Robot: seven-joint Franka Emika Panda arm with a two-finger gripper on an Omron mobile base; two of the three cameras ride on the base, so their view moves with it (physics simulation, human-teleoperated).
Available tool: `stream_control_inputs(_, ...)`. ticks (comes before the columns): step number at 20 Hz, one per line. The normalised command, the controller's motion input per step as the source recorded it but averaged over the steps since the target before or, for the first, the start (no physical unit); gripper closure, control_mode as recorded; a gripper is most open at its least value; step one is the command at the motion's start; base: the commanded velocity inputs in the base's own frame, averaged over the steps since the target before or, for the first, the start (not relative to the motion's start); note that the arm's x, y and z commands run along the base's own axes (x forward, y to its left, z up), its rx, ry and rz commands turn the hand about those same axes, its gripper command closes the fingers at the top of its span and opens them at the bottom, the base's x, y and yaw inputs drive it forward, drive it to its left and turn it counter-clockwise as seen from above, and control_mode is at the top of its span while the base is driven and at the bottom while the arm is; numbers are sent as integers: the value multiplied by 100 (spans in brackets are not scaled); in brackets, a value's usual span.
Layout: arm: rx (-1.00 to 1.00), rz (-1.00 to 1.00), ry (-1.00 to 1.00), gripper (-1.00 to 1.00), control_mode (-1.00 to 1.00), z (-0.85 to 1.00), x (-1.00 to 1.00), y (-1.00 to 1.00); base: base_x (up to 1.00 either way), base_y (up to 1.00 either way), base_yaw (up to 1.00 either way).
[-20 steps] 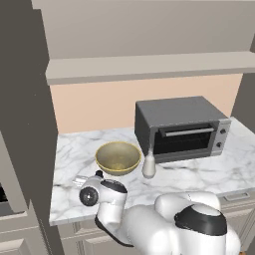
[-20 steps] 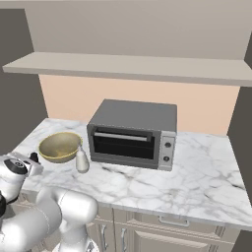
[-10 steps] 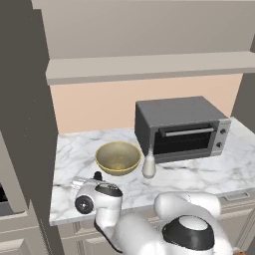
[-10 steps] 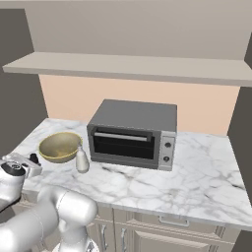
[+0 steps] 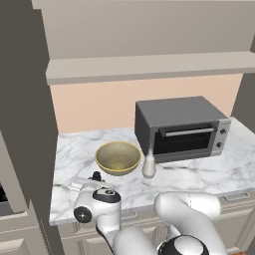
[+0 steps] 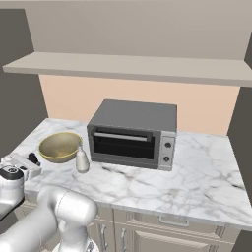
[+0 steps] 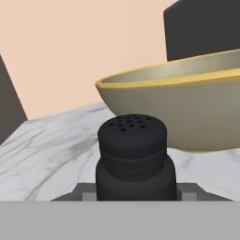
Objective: Retrieve the bottle and the shaker from the cabinet and place them next to the mixing bowl on the counter. Then add garlic from the fridge to the mixing bowl.
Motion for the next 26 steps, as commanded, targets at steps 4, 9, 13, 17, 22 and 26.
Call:
stream_control_inputs(4,0,0,0,100,-100,0,9,0,0,0,0)
stream_control_inputs(9,0,0,0,100,-100,0,32,0,0,0,0)
stream_control_inputs(13,0,0,0,100,-100,-1,6,0,0,0,0)
stream_control_inputs(17,0,0,0,100,-100,-14,5,0,0,0,0)
stream_control_inputs(22,0,0,-1,100,-100,-10,4,0,0,0,0)
stream_control_inputs(26,1,0,0,-100,-100,0,0,0,0,0,0)
